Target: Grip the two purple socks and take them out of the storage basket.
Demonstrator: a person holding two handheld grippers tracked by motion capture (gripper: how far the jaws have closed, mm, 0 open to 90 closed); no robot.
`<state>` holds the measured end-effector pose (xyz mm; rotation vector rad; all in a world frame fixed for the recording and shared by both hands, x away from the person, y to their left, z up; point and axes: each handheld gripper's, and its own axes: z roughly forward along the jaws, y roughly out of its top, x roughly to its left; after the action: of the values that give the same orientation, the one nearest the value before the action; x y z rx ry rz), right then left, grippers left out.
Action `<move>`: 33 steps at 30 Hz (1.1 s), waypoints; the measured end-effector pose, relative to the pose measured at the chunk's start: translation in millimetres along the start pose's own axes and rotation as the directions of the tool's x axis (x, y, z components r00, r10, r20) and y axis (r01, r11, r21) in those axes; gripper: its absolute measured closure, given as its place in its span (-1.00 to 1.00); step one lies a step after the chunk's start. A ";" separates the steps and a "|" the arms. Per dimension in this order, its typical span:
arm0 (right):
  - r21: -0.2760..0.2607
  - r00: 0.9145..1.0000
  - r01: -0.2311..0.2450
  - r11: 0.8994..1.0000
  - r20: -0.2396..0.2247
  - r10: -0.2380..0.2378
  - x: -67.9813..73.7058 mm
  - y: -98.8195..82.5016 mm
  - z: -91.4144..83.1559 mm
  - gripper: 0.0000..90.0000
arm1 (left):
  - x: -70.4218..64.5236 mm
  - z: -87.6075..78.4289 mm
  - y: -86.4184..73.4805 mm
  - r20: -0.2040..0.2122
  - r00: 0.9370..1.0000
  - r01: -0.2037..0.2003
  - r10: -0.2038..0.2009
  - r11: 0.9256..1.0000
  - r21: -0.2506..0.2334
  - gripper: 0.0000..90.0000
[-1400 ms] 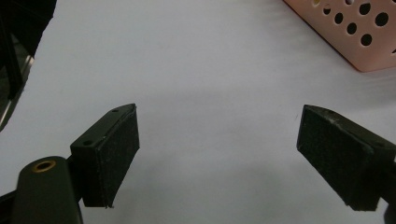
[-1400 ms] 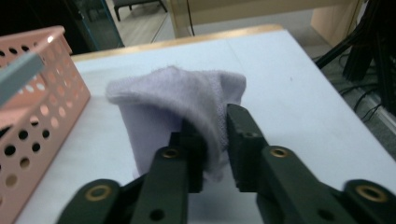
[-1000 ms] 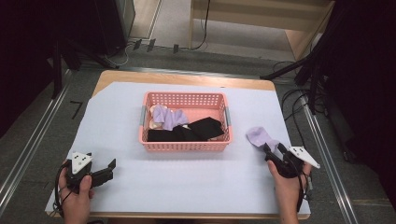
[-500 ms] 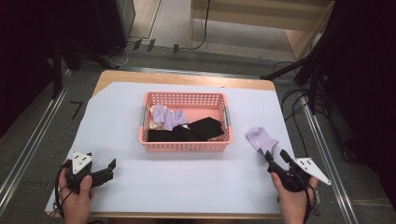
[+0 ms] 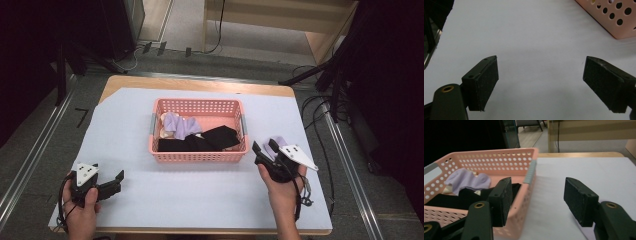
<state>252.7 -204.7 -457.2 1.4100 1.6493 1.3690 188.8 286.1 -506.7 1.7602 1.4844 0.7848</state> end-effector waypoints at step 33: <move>0.165 0.992 0.047 0.985 -0.121 -0.027 118.1 32.1 134.8 0.09 | 0.6 0.8 0.6 0.008 1.000 0.003 -0.003 1.000 0.012 -0.68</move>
<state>350.6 -51.5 -447.5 1.4060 1.8966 1.3424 189.9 286.5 -506.7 1.7681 1.4889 0.7673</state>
